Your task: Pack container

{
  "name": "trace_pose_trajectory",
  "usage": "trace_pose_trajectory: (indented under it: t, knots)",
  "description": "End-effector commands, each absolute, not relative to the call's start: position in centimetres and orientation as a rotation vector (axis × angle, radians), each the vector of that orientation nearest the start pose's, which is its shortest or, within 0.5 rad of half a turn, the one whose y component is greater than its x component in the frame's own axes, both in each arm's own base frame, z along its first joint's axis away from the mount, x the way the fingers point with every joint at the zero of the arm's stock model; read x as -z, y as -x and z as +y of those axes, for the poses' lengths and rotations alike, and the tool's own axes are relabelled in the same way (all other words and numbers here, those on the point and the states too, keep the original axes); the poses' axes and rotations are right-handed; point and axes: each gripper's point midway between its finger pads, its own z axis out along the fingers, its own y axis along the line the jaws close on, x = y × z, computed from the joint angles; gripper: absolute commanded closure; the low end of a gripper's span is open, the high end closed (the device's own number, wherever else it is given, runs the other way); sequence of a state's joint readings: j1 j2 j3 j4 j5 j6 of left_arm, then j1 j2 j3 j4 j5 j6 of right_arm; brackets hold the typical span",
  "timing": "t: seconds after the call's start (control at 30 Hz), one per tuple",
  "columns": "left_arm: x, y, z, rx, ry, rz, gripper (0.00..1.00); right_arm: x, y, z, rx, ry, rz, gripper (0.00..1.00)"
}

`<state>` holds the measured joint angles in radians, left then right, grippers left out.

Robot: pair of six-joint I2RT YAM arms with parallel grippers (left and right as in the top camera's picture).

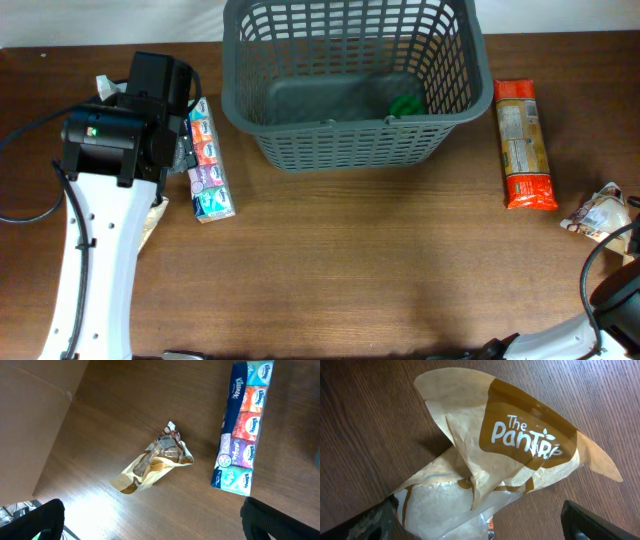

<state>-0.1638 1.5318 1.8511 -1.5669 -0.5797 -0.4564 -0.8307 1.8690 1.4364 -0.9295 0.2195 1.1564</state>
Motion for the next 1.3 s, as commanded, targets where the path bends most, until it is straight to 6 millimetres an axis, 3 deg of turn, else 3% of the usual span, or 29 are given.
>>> trace_pose_trajectory:
  t: [0.0,0.3,0.6,1.27]
  knots:
    - [-30.2,-30.6,4.6,-0.614,0.505,2.558,0.00,-8.0,-23.7,-31.6,-0.297,2.885,-1.727,0.01]
    - [-30.1,-30.6,4.3,-0.592,0.503,2.569,0.00,-7.7,-23.8,-31.9,-0.284,2.923,-1.677,0.01]
    - [-29.9,-30.2,4.4,-0.604,0.498,2.586,0.00,-4.5,-23.7,-31.4,-0.219,2.870,-1.604,0.01]
    - [-29.9,-30.1,4.4,-0.606,0.498,2.589,0.00,-0.6,-23.1,-31.4,-0.281,2.748,-1.637,0.01]
